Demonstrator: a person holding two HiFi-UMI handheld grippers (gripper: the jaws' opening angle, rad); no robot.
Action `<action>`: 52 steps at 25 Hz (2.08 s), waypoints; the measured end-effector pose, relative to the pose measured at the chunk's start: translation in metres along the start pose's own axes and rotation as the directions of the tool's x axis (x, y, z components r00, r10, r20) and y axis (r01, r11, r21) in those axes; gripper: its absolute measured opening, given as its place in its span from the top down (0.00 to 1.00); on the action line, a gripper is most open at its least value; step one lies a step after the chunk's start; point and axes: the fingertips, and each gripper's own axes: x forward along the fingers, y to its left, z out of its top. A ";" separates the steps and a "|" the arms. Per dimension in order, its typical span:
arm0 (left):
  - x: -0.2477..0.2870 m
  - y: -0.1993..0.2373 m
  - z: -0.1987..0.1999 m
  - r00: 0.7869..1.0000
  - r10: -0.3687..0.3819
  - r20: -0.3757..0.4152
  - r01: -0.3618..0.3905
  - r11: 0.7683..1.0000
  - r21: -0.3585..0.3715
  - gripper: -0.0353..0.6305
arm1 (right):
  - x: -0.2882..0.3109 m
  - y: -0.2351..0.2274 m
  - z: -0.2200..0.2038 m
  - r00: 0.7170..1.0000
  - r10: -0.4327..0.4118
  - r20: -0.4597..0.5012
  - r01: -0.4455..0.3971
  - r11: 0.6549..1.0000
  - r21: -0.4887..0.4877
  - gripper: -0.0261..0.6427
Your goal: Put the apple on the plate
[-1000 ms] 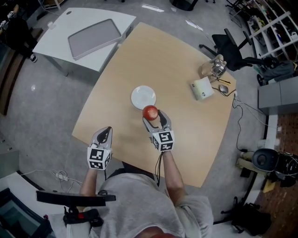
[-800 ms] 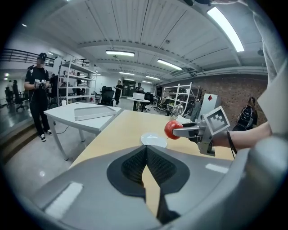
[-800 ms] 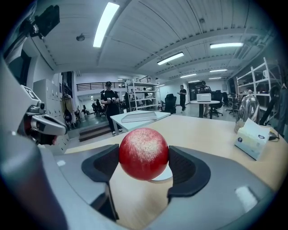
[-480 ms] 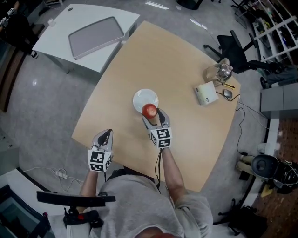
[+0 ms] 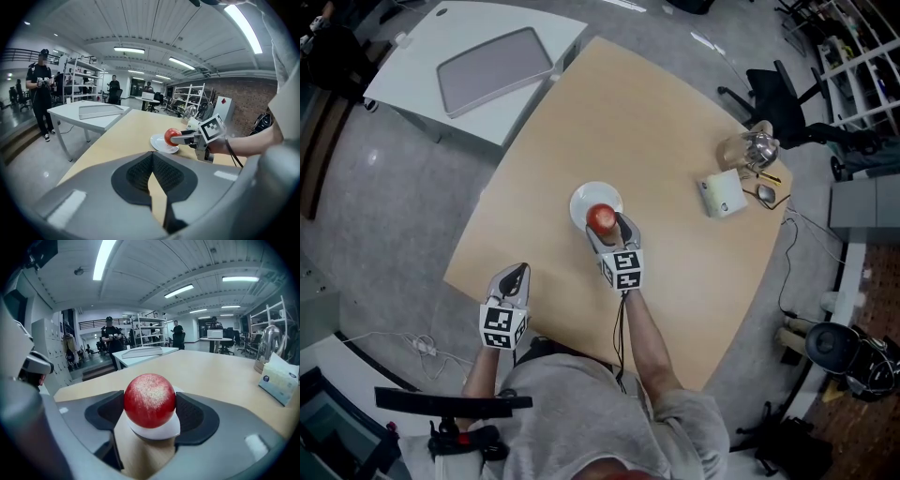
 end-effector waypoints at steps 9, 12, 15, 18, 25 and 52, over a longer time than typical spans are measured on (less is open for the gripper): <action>0.011 0.001 -0.007 1.000 -0.006 -0.029 0.005 1.000 -0.015 0.92 | 0.021 -0.008 -0.009 1.000 -0.007 -0.010 0.007 1.000 -0.004 0.44; 0.015 -0.003 -0.011 0.999 -0.015 -0.037 0.014 1.000 -0.017 0.92 | 0.025 -0.011 -0.012 1.000 -0.009 -0.008 0.009 1.000 -0.005 0.43; 0.019 -0.006 -0.013 0.999 -0.021 -0.043 0.020 1.000 -0.020 0.92 | 0.027 -0.013 -0.011 1.000 -0.010 0.003 0.010 1.000 0.002 0.43; 0.021 -0.008 -0.012 0.998 -0.027 -0.048 0.026 0.999 -0.020 0.92 | 0.028 -0.014 -0.010 1.000 -0.014 0.010 0.014 1.000 0.004 0.43; 0.021 -0.009 -0.011 0.999 -0.030 -0.044 0.030 0.999 -0.017 0.92 | 0.026 -0.013 -0.009 1.000 -0.023 0.016 0.023 1.000 0.005 0.43; -0.015 -0.020 0.007 0.999 -0.009 0.033 0.008 1.000 0.019 0.92 | -0.016 0.002 0.018 0.997 -0.022 0.068 0.022 1.000 -0.002 0.47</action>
